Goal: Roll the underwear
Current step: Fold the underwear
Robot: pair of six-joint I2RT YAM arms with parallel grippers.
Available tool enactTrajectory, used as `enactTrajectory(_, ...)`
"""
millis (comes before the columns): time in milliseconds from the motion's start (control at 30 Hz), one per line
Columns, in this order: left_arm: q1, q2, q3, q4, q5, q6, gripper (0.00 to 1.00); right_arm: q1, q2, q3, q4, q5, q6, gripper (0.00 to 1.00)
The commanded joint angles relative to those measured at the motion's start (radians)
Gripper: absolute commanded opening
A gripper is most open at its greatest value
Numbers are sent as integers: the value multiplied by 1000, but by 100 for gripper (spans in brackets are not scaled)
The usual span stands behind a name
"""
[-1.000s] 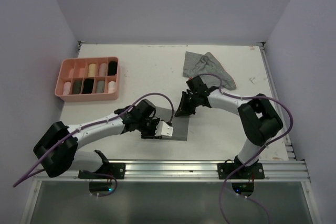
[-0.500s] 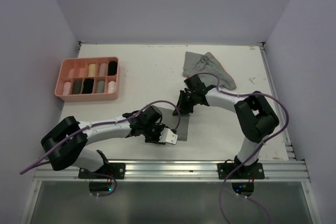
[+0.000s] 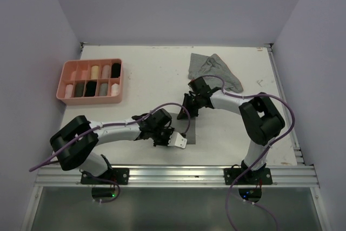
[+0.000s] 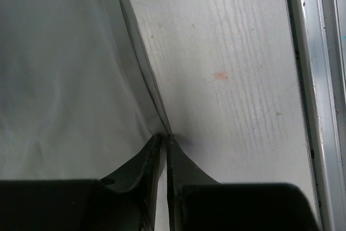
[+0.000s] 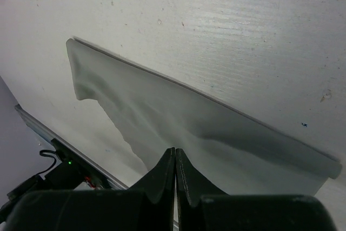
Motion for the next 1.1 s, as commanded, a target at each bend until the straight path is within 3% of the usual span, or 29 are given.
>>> enactTrajectory(0, -7, 65, 1, -28, -18, -2, 11, -2, 7, 54, -15, -17, -33, 5)
enactTrajectory(67, -7, 89, 9, -39, -25, -7, 0, -7, 11, 62, -25, -20, -43, 5)
enactTrajectory(700, -1, -15, 73, -197, 74, -41, 0, -33, 84, 202, -105, -69, -178, 2)
enactTrajectory(1067, 125, 72, 220, -243, 143, -62, 0, -30, 144, 127, -108, -109, -227, 0)
